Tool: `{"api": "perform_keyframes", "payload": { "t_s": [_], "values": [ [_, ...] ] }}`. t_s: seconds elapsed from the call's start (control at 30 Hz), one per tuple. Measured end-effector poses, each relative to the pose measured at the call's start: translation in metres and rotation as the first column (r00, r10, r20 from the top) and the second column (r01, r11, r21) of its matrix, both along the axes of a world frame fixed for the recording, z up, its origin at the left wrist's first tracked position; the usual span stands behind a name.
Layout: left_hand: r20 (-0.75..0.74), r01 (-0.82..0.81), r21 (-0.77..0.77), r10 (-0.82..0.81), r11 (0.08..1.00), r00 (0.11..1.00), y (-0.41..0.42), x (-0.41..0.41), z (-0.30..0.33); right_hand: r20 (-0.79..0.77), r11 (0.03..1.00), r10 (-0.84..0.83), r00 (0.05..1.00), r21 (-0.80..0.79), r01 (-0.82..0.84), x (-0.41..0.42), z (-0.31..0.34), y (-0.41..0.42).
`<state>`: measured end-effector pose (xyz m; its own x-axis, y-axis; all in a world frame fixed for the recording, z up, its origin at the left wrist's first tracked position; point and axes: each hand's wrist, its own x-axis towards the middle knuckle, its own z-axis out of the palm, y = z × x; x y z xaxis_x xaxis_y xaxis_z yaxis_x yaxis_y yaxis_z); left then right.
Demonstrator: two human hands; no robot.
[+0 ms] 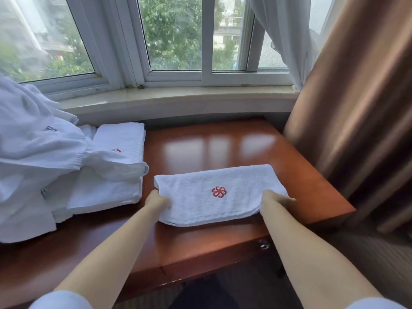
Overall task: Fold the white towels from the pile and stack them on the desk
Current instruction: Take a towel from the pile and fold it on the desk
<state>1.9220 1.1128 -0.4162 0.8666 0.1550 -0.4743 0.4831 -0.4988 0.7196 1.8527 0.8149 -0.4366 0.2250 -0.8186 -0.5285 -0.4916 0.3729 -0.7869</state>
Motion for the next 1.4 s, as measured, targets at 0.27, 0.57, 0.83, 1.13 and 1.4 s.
{"api": "perform_keyframes", "payload": {
  "t_s": [0.27, 0.57, 0.83, 1.13, 1.4],
  "values": [
    [0.039, 0.147, -0.086, -0.144, 0.985, 0.989, -0.007, 0.005, 0.018, 0.153, 0.997, 0.026, 0.988, 0.064, -0.037, 0.027, 0.019, 0.032],
    [-0.603, 0.683, -0.116, -0.597, 0.721, 0.529, 0.037, 0.011, 0.071, 0.327, 0.940, 0.310, 0.893, -0.245, -0.237, 0.061, 0.044, 0.050],
    [0.190, 0.172, 0.829, -0.557, 0.532, 0.808, 0.069, 0.050, 0.071, -0.134, 0.883, 0.417, 0.899, -0.175, -0.436, 0.053, 0.001, 0.073],
    [-0.155, 0.216, 0.975, -0.834, -0.044, 0.529, 0.084, 0.080, 0.069, 0.033, 0.942, 0.330, 0.943, -0.080, -0.327, 0.073, 0.001, 0.097],
    [-0.713, 0.714, 0.696, -0.181, -0.069, 0.677, 0.158, 0.061, 0.102, 0.123, 0.855, 0.516, 0.848, -0.141, -0.500, 0.084, -0.003, 0.140]
  ]
}}
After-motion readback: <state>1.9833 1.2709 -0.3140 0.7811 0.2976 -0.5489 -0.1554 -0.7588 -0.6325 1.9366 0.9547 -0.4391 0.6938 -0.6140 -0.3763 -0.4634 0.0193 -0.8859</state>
